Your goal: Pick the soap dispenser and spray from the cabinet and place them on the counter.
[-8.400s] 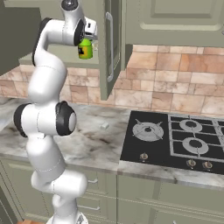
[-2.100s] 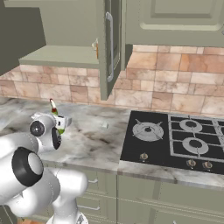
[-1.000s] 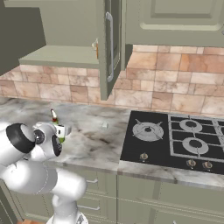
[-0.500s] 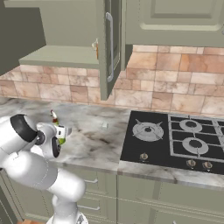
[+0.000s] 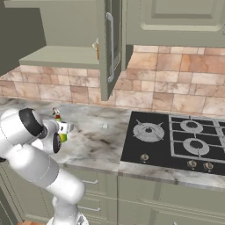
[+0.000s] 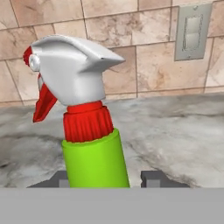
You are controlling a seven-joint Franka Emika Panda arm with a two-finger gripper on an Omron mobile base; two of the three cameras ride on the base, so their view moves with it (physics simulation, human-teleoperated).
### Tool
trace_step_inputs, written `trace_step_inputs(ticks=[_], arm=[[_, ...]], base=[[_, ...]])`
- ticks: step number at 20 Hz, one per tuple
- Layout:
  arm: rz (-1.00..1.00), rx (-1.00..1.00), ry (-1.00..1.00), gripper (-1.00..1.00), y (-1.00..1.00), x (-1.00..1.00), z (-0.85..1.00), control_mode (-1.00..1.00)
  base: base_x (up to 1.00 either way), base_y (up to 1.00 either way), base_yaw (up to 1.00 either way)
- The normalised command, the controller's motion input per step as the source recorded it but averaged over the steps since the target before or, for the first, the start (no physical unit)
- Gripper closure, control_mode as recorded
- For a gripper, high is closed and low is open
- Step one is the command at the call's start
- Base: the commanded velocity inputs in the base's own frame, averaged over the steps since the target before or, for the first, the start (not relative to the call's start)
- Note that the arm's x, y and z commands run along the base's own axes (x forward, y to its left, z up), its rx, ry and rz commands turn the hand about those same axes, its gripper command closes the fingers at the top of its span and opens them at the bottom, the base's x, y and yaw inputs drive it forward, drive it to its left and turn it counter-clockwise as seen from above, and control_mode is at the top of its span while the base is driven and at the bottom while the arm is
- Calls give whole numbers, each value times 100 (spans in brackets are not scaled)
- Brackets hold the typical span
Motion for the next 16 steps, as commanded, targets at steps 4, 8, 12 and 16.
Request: trace_step_inputs(ticks=[4,8,12,16], arm=[[1,0,-2,100,0,1,-16,-100],[0,0,-1,100,0,0,0,-100],[0,0,-15,100,-1,-13,0,-100],[0,0,-14,100,0,-9,0,-100]], base=[[0,0,0],[0,0,0],[0,0,0],[0,0,0]])
